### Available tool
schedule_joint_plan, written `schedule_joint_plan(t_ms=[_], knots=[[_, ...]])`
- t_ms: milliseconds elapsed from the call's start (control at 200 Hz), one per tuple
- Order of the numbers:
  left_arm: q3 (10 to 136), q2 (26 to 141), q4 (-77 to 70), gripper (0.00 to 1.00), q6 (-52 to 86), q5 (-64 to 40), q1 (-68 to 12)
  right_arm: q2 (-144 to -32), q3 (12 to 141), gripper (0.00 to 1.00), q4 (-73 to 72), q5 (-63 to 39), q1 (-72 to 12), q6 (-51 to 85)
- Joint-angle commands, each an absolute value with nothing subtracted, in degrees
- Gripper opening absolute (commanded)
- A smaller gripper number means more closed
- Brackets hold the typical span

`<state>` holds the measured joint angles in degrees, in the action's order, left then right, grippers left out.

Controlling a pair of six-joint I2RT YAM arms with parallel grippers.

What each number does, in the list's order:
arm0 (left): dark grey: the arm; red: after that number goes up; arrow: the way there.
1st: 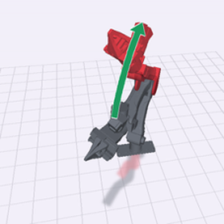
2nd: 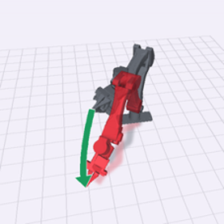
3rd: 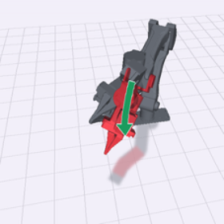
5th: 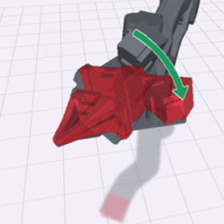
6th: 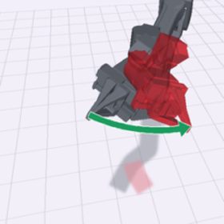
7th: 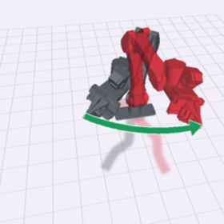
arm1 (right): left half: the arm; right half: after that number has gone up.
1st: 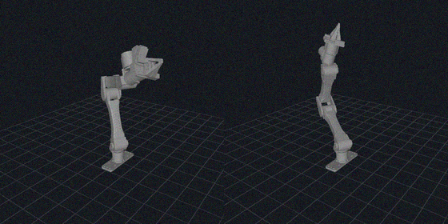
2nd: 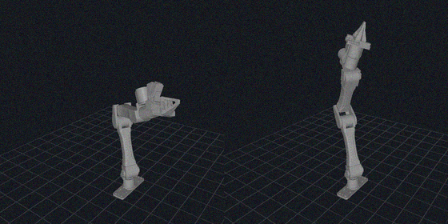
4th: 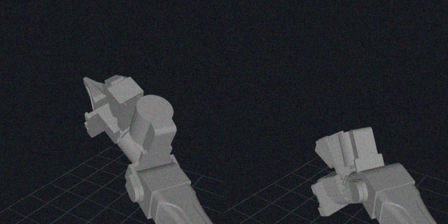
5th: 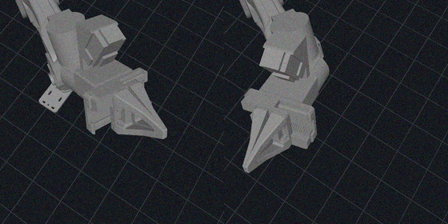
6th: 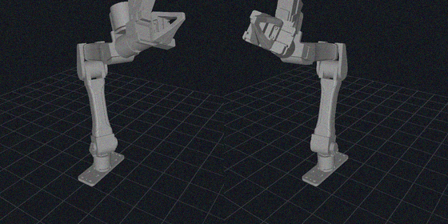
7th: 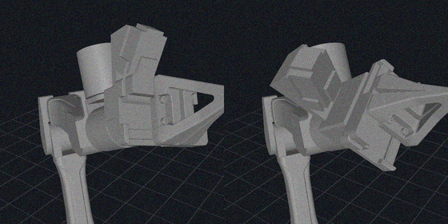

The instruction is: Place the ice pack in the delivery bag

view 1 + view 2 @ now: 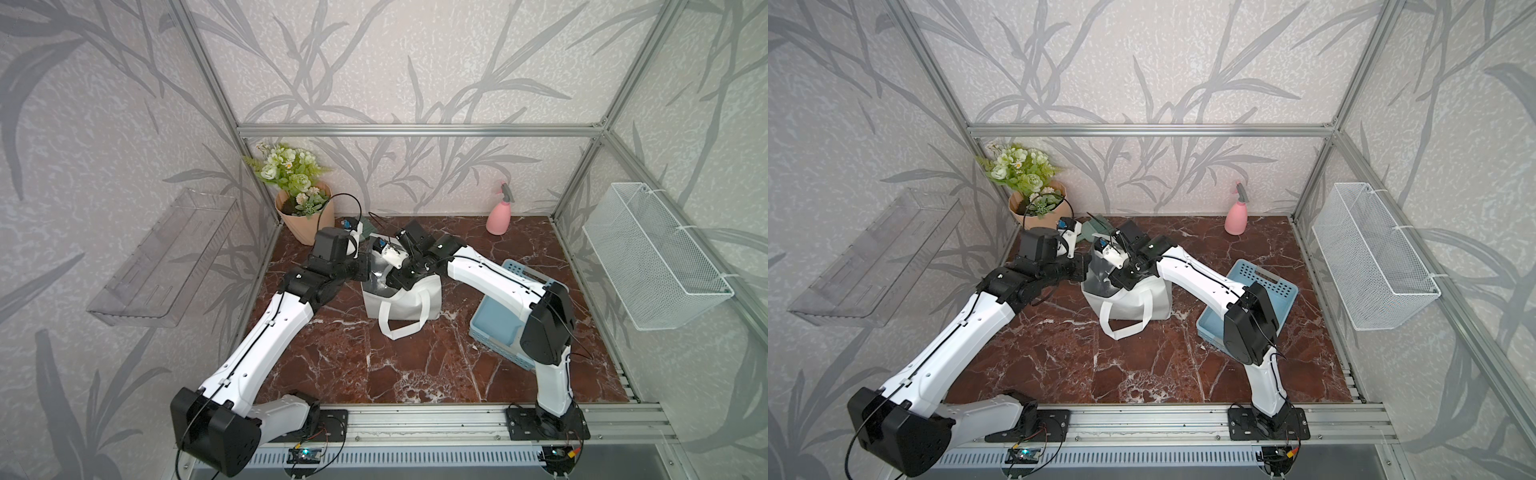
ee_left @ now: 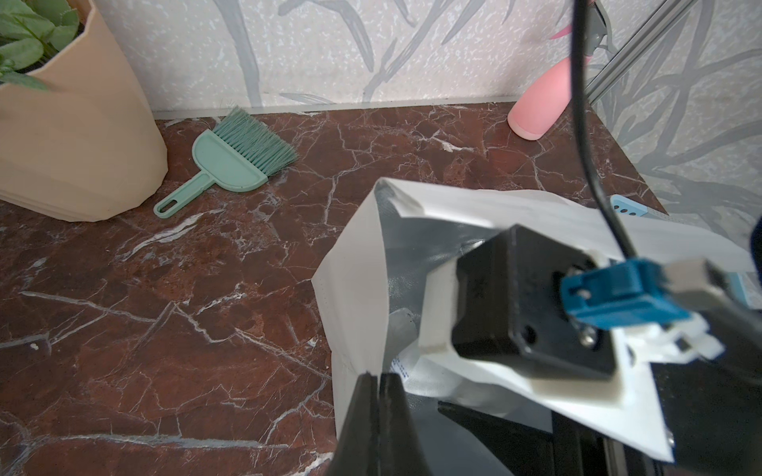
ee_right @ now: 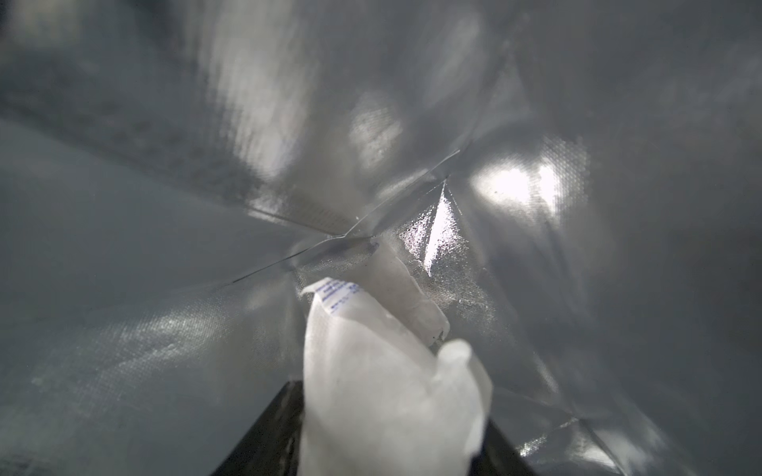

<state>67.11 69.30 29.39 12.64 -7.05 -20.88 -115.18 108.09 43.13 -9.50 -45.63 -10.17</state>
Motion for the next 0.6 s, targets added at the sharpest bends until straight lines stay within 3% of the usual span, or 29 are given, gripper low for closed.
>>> schedule_joint_plan(t_ms=[0, 310, 595], knots=[[66.3, 68.1, 28.8, 0.0, 13.3, -7.8, -20.8, -115.5, 109.3, 0.67, 45.0, -10.3, -45.3, -8.5], [67.0, 69.1, 28.3, 0.0, 14.1, -7.9, -20.7, -109.3, 111.6, 0.82, 45.2, -8.8, -45.0, -6.4], [67.8, 70.5, 27.9, 0.0, 14.4, -7.5, -20.8, -90.1, 100.4, 0.91, 41.0, -2.7, -42.1, 1.1]])
